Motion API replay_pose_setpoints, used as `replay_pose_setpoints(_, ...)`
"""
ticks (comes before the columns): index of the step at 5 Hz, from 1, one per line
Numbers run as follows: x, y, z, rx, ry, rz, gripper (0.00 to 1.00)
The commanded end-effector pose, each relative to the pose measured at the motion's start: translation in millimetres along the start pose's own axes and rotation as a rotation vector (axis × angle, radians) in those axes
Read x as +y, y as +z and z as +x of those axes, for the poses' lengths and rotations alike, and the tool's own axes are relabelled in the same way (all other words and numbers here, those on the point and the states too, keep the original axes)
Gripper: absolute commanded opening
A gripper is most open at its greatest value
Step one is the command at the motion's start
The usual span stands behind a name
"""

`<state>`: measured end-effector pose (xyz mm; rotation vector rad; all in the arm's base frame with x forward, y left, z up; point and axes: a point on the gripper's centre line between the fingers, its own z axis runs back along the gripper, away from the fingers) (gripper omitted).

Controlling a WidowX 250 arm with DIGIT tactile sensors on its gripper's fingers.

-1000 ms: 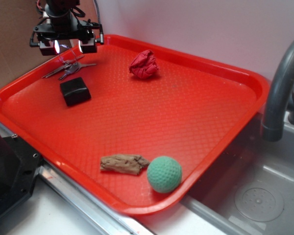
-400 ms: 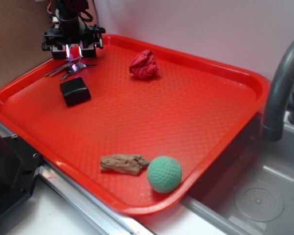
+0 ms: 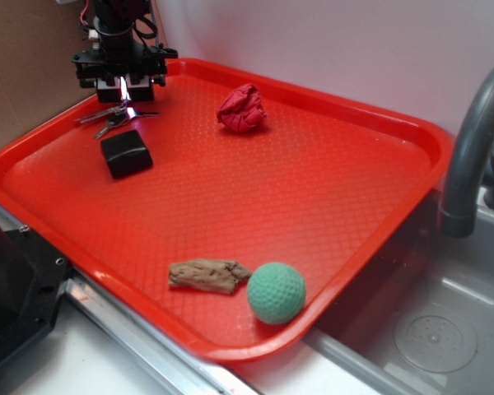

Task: Grab the silver keys.

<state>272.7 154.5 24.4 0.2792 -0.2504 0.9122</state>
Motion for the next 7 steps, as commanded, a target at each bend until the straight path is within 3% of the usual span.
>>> replay_pose_setpoints(1,-19.2,92.2,-14.1,-0.102,-0.262,-0.09,0.0)
replay_pose_setpoints(2,-29.5,153.7,-37.0,-0.084,-0.502,-0.171,0.0)
replay_pose_setpoints(3,-32.0,188.0,-57.5,-0.059,-0.732,-0.261,0.0)
replay_pose_setpoints(4,-29.1,206.7,-71.0,0.027,-0.892,-0.317,0.0)
replay_pose_setpoints(6,-23.6,227.5,-88.8,0.063,-0.977,-0.371,0.0)
replay_pose_setpoints(7,-23.5,225.5,-86.3,0.061,-0.983,-0.367,0.0)
